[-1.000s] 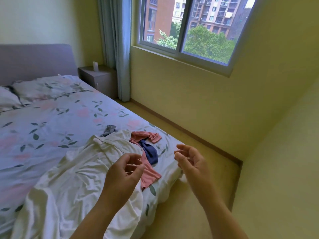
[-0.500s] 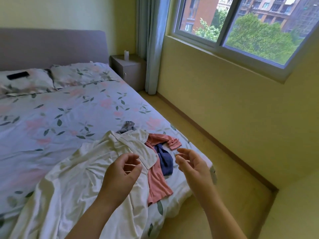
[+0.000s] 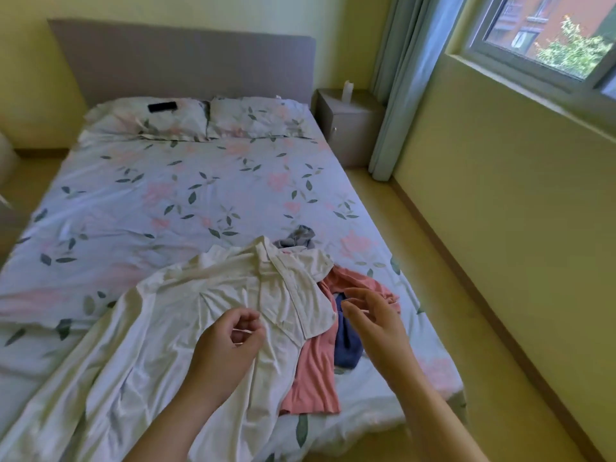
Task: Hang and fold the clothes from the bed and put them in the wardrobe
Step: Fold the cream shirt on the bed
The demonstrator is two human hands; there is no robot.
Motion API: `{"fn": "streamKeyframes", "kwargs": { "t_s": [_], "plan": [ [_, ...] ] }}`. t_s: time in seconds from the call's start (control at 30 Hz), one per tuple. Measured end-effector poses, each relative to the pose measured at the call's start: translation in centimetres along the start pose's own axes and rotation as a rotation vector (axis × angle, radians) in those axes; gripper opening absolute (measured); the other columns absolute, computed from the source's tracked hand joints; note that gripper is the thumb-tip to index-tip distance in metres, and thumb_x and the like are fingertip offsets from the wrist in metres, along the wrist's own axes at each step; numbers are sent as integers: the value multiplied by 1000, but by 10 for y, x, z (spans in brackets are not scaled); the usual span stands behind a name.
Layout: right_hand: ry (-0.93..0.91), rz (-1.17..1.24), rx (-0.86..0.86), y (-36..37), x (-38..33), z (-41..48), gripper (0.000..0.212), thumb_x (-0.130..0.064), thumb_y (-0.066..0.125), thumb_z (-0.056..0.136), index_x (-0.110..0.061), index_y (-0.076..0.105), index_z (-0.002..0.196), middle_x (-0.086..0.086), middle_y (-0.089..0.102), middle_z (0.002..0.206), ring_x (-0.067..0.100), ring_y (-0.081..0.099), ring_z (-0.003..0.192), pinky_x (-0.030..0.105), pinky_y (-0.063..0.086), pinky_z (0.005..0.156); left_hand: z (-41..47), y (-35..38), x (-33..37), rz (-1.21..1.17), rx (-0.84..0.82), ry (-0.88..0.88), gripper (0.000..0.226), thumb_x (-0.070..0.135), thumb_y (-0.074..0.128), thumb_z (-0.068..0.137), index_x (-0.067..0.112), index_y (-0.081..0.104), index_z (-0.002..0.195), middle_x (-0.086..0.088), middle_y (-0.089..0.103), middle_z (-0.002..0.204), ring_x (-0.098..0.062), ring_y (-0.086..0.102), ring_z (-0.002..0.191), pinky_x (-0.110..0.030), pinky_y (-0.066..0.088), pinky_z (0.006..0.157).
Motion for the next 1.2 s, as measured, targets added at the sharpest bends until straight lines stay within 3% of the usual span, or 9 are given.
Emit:
{"fn": "streamKeyframes", "kwargs": {
  "t_s": [0.17,0.33,0.73,0.87,1.03,1.2],
  "plan": [
    [65,-96,-138,14,34,31,24,-20,61,95,-22,62,118,-10,66,109,-1,62,96,7,49,68,16,0,-20,45,79,-82,17,16,67,87,31,63,95,6,68,88,1,62,76,-7,41,61],
    [144,-143,-165,30,64,45,25,-21,60,95,-21,60,120,-12,64,103,-3,61,93,7,48,63,29,-5,-44,62,62,-127,15,19,66,87,31,63,96,7,67,89,2,62,77,-9,43,63],
    [302,-317,-323,95,143,114,34,-27,57,96,-17,55,129,-9,62,101,1,60,80,11,45,59,71,-5,-121,108,66,-289,13,20,64,89,31,62,95,5,65,88,-5,62,73,-14,43,63],
    [297,-443,-396,104,178,167,41,-30,56,96,-16,52,134,-5,62,107,3,59,76,14,43,57,86,11,-141,125,110,-353,12,20,63,89,29,62,96,5,64,88,-4,61,74,-11,40,59],
    [313,-552,-399,115,231,221,49,-31,57,94,-13,48,138,7,58,131,-1,52,71,16,39,55,125,33,-169,160,122,-415,12,20,62,89,28,62,98,6,63,91,-5,60,76,-12,39,59],
    [347,-643,-432,135,284,258,57,-31,57,94,-12,39,144,7,56,131,2,50,68,25,41,61,157,52,-207,185,130,-461,12,20,62,89,29,61,97,8,63,90,-3,60,74,-10,38,57]
  ]
}}
Point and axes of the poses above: each hand's wrist, its own z-axis towards the middle knuckle, its own y-axis out of the palm, x = y × z, the point moved 9 cm from there along z, towards the middle knuckle
